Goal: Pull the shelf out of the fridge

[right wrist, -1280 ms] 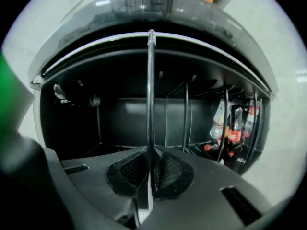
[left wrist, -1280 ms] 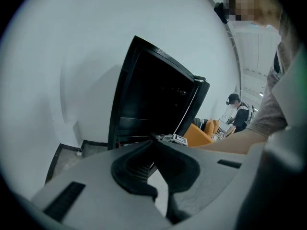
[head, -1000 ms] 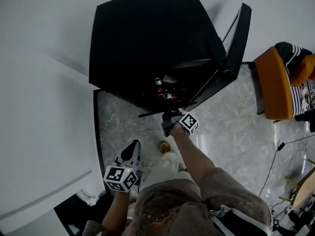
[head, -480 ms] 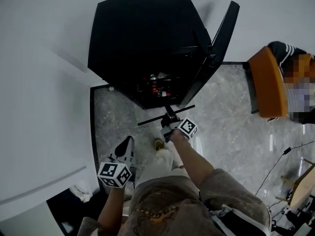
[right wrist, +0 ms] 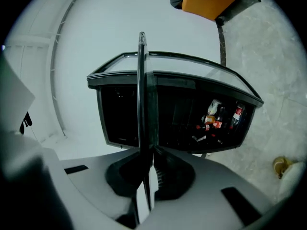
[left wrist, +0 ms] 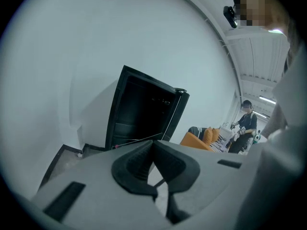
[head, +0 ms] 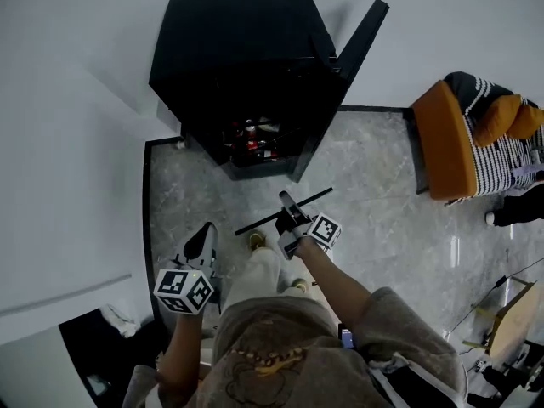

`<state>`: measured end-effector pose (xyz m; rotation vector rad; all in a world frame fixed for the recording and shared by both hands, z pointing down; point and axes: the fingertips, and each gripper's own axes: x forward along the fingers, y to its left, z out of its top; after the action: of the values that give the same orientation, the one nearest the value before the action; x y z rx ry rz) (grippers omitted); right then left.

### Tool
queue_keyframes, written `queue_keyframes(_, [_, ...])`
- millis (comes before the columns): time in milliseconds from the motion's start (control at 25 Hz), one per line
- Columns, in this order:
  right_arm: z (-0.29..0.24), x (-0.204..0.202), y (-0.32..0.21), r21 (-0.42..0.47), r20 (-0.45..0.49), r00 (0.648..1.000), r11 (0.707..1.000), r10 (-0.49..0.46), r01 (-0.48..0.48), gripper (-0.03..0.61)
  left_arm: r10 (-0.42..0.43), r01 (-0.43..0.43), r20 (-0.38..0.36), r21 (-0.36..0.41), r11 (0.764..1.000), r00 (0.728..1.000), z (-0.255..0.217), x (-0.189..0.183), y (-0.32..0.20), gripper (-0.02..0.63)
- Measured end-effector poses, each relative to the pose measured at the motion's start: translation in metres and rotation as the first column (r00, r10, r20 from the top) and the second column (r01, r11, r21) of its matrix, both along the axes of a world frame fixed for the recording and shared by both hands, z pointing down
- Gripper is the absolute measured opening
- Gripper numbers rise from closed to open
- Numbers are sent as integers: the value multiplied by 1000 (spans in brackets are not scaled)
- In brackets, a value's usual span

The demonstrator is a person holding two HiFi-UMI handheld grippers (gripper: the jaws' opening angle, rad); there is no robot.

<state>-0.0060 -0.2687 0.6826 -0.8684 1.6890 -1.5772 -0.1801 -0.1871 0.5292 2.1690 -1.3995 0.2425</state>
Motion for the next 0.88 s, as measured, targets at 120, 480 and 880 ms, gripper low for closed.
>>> queue_keyframes(120, [-17,14,36,13,-5,999,999,-34,34,28,-6,7,-7,25,1000,1000,-11,9,22,6])
queue_keyframes(480, [-86,59,115,31,10,999,999,-44,44,28,6,-3,-36,70,998,999,-36,33,80,6])
queue_keyframes(880, [-168,104,162,69,53,999,998,-2,-2,29,16,-6,-63,154,988,998,-71,48,94,6])
